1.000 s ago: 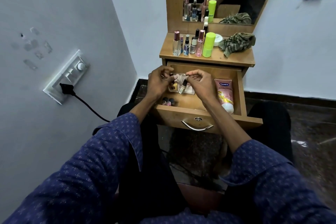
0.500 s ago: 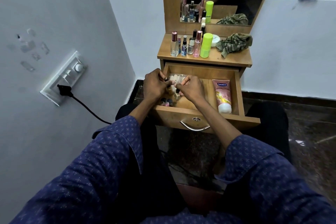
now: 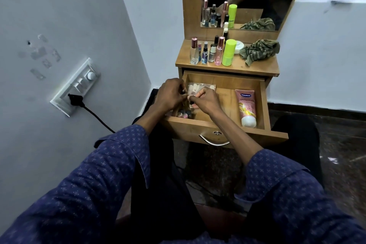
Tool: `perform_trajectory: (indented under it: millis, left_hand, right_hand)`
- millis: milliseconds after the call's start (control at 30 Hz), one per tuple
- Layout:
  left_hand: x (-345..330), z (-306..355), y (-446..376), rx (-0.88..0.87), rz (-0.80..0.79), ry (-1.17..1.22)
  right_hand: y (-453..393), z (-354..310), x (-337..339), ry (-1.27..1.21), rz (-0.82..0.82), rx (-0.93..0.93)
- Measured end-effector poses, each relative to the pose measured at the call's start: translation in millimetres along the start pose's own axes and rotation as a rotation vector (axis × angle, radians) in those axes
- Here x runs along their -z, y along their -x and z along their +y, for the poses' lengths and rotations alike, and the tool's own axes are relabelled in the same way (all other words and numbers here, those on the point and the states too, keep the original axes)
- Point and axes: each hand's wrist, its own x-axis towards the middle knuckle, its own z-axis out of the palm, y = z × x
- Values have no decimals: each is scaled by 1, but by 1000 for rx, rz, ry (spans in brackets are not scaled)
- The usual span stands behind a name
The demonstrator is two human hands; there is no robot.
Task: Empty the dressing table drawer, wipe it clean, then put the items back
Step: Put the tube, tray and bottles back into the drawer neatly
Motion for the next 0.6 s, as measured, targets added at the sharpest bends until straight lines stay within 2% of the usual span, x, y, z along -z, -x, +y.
perform_trajectory:
  millis: [267,600]
  left_hand:
    - [9,7,-15,-134,-186,-145]
    - [9,11,-18,-112,-219,-216]
  right_hand:
    - [-1,2,0,-73,-40,-61]
    - [-6,9,0,-15,-50,-38]
